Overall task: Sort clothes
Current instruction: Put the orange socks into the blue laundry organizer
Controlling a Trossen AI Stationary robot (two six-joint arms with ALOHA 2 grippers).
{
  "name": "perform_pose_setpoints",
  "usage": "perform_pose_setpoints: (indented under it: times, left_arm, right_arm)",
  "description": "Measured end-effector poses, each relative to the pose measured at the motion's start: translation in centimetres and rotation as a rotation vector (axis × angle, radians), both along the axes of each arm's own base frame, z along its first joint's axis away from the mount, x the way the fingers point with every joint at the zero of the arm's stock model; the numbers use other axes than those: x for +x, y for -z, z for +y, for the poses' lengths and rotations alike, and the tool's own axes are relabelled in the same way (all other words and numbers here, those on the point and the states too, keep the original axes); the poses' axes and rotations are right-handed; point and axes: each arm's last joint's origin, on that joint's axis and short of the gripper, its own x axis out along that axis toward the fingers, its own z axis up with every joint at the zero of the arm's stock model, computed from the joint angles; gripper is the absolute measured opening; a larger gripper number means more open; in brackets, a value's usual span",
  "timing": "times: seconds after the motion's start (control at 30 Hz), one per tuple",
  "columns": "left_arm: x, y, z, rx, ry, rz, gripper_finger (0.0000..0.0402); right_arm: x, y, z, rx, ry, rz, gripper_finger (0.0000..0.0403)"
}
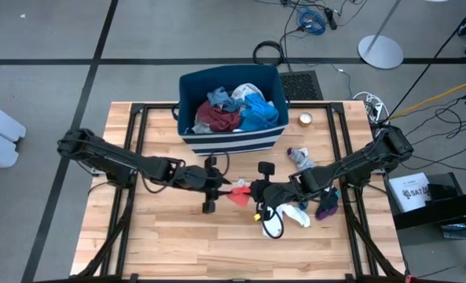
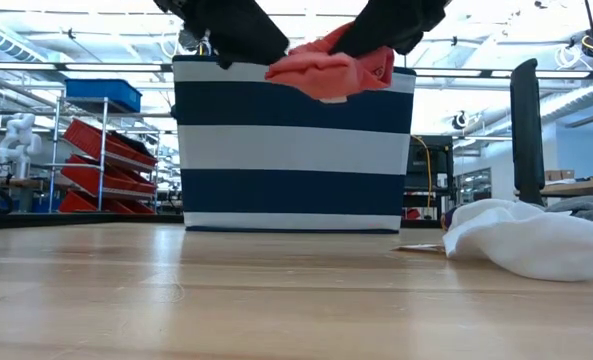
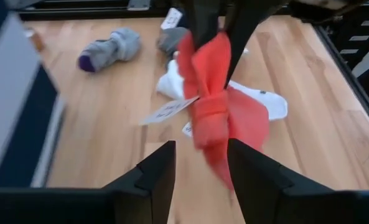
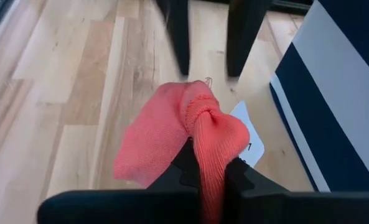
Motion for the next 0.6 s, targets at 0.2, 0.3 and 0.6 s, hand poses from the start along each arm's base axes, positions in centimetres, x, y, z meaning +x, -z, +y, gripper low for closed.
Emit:
perform_pose_setpoints:
  times: [0.2, 0.3, 0.6]
  left_arm:
    - [-3.2, -1.9, 0.9, -0.01, -0.089, 0.066, 0.0155]
    - [-4.6, -1.8, 1.3, -0.009, -0.159, 0.157, 0.0155]
    - [-6.8, -1.6, 2.4, 0.115, -0.432, 0.236, 0.0155]
  right_arm:
    - [-0.1, 0.2, -0.1, -0.009, 0.002, 0.023, 0.0006]
    - [0.1, -0.1, -0.2, -0.013, -0.004, -0.007, 0.0006]
    - [2.9, -7.7, -4.0, -0.108, 0.029, -0.196, 0.0006]
